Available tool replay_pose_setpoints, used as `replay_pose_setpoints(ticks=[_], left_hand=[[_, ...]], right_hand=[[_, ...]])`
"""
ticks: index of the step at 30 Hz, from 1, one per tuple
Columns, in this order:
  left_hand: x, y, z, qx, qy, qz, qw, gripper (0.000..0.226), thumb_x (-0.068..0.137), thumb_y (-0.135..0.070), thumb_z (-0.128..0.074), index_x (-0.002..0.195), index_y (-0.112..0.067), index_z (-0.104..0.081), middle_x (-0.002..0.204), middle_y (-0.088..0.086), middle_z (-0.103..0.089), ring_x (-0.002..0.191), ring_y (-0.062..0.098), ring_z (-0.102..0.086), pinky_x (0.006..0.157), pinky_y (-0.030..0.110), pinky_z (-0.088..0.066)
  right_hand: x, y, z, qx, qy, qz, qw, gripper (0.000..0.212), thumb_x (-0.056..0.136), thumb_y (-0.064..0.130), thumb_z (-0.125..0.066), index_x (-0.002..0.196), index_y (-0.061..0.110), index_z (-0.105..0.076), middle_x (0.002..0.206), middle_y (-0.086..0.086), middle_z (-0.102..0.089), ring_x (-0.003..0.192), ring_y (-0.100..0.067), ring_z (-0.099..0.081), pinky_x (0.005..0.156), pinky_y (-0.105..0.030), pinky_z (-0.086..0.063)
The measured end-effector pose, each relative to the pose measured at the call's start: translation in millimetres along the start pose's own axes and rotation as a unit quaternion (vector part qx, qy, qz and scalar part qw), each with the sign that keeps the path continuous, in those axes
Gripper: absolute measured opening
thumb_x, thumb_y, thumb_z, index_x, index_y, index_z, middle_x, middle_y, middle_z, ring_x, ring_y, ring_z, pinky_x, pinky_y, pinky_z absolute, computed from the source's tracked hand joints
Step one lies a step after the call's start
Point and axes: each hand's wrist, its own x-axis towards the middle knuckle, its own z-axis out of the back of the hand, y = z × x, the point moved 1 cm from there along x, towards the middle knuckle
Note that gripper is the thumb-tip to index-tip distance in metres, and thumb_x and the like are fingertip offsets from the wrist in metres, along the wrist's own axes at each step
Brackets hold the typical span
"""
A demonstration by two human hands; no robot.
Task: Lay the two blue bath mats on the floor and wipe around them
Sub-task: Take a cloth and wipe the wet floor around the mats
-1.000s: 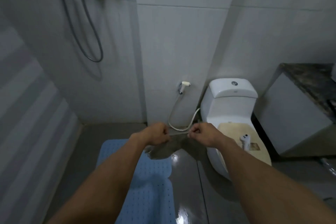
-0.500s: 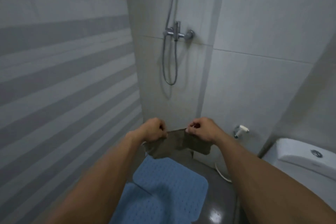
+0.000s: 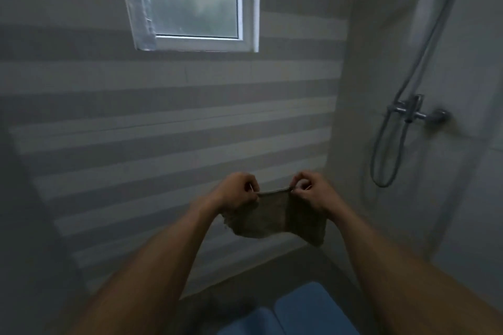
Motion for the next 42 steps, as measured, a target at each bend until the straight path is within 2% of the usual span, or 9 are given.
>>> replay_pose_setpoints(ticks=[3,7,11,16,22,29,33,37,42], left_hand=[[-23,40,39,-0.006,-0.053,0.034,0.998,0.013,0.087,-0.022,-0.068,0.097,-0.026,-0.059,0.092,-0.007,-0.059,0.085,0.010,-0.057,0.066,0.018,-0.041],[-57,94,93,-0.013,-0.107,0.063,0.992,0.011,0.088,-0.021,-0.066,0.096,-0.026,-0.061,0.095,-0.002,-0.063,0.088,0.014,-0.061,0.070,0.022,-0.047],[-89,145,144,0.010,-0.121,0.097,0.988,0.008,0.092,-0.028,-0.061,0.100,-0.029,-0.061,0.103,-0.003,-0.063,0.093,0.013,-0.060,0.077,0.027,-0.049],[-129,203,195,0.100,-0.171,0.135,0.971,0.010,0.094,-0.027,-0.058,0.102,-0.029,-0.065,0.107,-0.001,-0.065,0.096,0.015,-0.060,0.081,0.031,-0.051],[-175,256,235,0.231,-0.165,0.164,0.945,0.020,0.094,-0.019,-0.059,0.111,-0.019,-0.070,0.104,-0.001,-0.061,0.087,0.009,-0.053,0.078,0.022,-0.046],[-219,309,250,0.308,-0.171,0.309,0.883,0.025,0.097,-0.012,-0.050,0.115,-0.012,-0.067,0.107,0.015,-0.060,0.092,0.032,-0.065,0.080,0.035,-0.052],[-240,334,257,0.321,-0.191,0.395,0.839,0.036,0.098,-0.011,-0.042,0.131,-0.004,-0.053,0.116,0.021,-0.061,0.099,0.035,-0.065,0.081,0.039,-0.050],[-250,346,265,0.363,-0.184,0.412,0.815,0.039,0.101,-0.027,-0.036,0.138,-0.019,-0.046,0.118,0.019,-0.058,0.099,0.037,-0.061,0.075,0.036,-0.045],[-244,341,264,0.484,-0.134,0.455,0.736,0.036,0.101,-0.012,-0.036,0.133,-0.007,-0.051,0.118,0.018,-0.056,0.096,0.035,-0.065,0.074,0.039,-0.052]], right_hand=[[25,53,-32,0.004,0.025,0.034,0.999,0.026,0.092,0.015,-0.064,0.077,0.035,-0.071,0.077,0.013,-0.064,0.078,-0.011,-0.059,0.083,-0.043,-0.053],[58,120,-84,-0.034,0.055,0.095,0.993,0.024,0.099,0.021,-0.055,0.097,0.036,-0.074,0.095,0.015,-0.058,0.091,-0.009,-0.054,0.089,-0.036,-0.049],[92,185,-143,-0.079,0.069,0.184,0.977,0.026,0.100,0.021,-0.052,0.112,0.035,-0.070,0.106,0.009,-0.050,0.097,-0.010,-0.049,0.083,-0.032,-0.042],[123,256,-217,-0.081,0.103,0.260,0.957,0.027,0.099,0.024,-0.052,0.122,0.034,-0.064,0.114,0.000,-0.050,0.099,-0.016,-0.049,0.084,-0.032,-0.041],[139,330,-292,-0.061,0.131,0.342,0.929,0.030,0.100,0.018,-0.049,0.124,0.027,-0.065,0.111,0.001,-0.044,0.100,-0.017,-0.046,0.088,-0.032,-0.039],[141,405,-369,-0.053,0.174,0.414,0.892,0.024,0.096,0.030,-0.056,0.118,0.021,-0.062,0.109,0.002,-0.046,0.093,-0.012,-0.047,0.092,-0.034,-0.046],[143,442,-402,-0.101,0.177,0.467,0.860,0.033,0.097,0.026,-0.055,0.129,0.033,-0.060,0.117,-0.004,-0.048,0.104,-0.024,-0.049,0.096,-0.042,-0.047],[145,464,-421,-0.124,0.186,0.505,0.834,0.036,0.098,0.033,-0.054,0.134,0.035,-0.054,0.125,-0.005,-0.046,0.113,-0.027,-0.048,0.098,-0.041,-0.044],[156,488,-447,-0.146,0.184,0.537,0.810,0.042,0.098,0.031,-0.052,0.140,0.039,-0.048,0.121,-0.008,-0.046,0.110,-0.029,-0.048,0.095,-0.043,-0.047]])
